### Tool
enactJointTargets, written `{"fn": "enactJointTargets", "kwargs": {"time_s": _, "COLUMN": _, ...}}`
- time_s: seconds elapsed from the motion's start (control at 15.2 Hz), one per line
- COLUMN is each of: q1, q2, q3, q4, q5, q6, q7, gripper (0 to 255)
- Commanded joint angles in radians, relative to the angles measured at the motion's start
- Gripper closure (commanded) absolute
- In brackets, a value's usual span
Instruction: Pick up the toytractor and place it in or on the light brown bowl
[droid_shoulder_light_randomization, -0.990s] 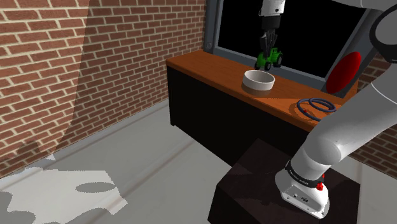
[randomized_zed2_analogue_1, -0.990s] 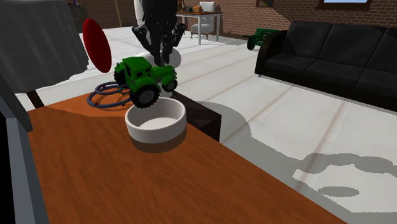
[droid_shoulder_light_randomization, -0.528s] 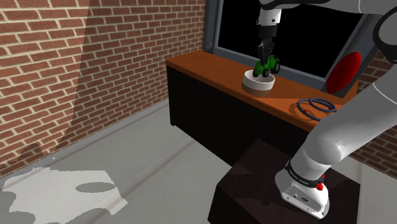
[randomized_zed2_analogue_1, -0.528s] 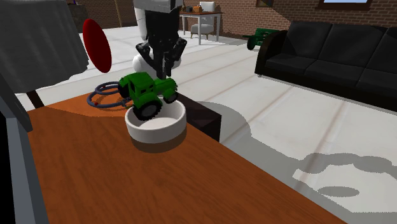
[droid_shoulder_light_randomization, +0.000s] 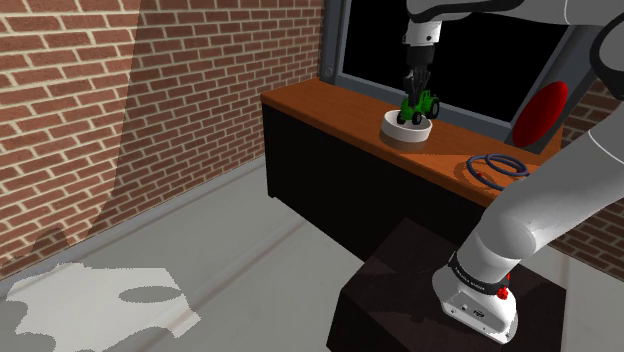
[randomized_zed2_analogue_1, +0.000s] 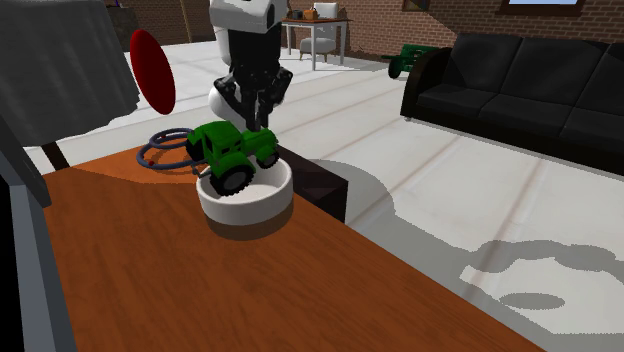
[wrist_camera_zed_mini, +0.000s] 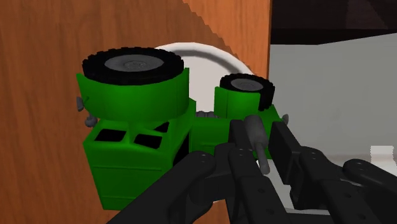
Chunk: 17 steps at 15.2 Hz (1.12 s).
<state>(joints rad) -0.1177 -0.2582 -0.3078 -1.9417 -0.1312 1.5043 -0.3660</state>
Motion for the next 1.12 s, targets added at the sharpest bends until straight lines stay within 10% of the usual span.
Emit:
{"fn": "enactJointTargets", "kwargs": {"time_s": 0.0, "q1": 0.001, "q2": 0.003, "q3": 0.001, "q4": -0.005, "q5": 0.001, "q6": 0.002, "q7": 0.000, "gripper": 255}}
{"fn": "enactJointTargets", "kwargs": {"time_s": 0.07, "q1": 0.001, "q2": 0.002, "q3": 0.001, "q4": -0.007, "q5": 0.001, "q6": 0.003, "q7": 0.001, "gripper": 0}}
{"fn": "enactJointTargets", "kwargs": {"time_s": 1.06, "q1": 0.007, "q2": 0.056, "q3": 0.002, "q4": 0.173, "q5": 0.016, "q6": -0.124, "q7": -0.014, "gripper": 0}}
